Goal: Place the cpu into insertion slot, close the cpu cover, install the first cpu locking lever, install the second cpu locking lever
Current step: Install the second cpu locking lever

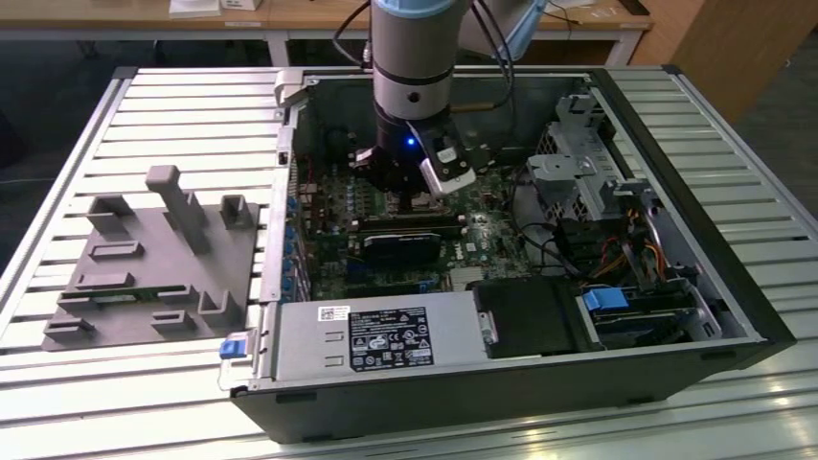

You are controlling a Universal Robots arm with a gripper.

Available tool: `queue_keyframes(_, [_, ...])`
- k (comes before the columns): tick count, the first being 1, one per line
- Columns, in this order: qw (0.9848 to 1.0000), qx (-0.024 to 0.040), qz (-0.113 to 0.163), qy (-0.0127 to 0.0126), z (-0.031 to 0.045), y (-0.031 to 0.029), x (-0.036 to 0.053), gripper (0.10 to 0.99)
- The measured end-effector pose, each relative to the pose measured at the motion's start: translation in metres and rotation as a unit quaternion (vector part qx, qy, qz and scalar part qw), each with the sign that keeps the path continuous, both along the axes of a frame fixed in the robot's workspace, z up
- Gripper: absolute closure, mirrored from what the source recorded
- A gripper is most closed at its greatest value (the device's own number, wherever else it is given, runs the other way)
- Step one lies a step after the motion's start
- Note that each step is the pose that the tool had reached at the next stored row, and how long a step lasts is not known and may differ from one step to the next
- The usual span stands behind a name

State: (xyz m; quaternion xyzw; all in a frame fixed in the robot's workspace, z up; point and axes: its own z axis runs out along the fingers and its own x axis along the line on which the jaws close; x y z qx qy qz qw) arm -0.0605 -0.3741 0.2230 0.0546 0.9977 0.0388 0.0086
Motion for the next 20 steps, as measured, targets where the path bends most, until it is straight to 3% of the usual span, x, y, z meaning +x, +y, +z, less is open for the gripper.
queue_keyframes(5, [0.9996,0.0284,0.0,-0.0002,-0.0019,-0.0059,-0.0028,0.98])
queue_keyframes(7, [0.9993,0.037,0.0,-0.0002,-0.003,-0.0093,-0.0036,0.98])
queue_keyframes(12, [0.9986,0.0522,0.0,-0.0003,-0.0066,-0.0203,-0.0052,0.98])
queue_keyframes(20, [0.9971,0.0761,0.0,-0.0008,-0.0122,-0.0271,-0.0138,0.98])
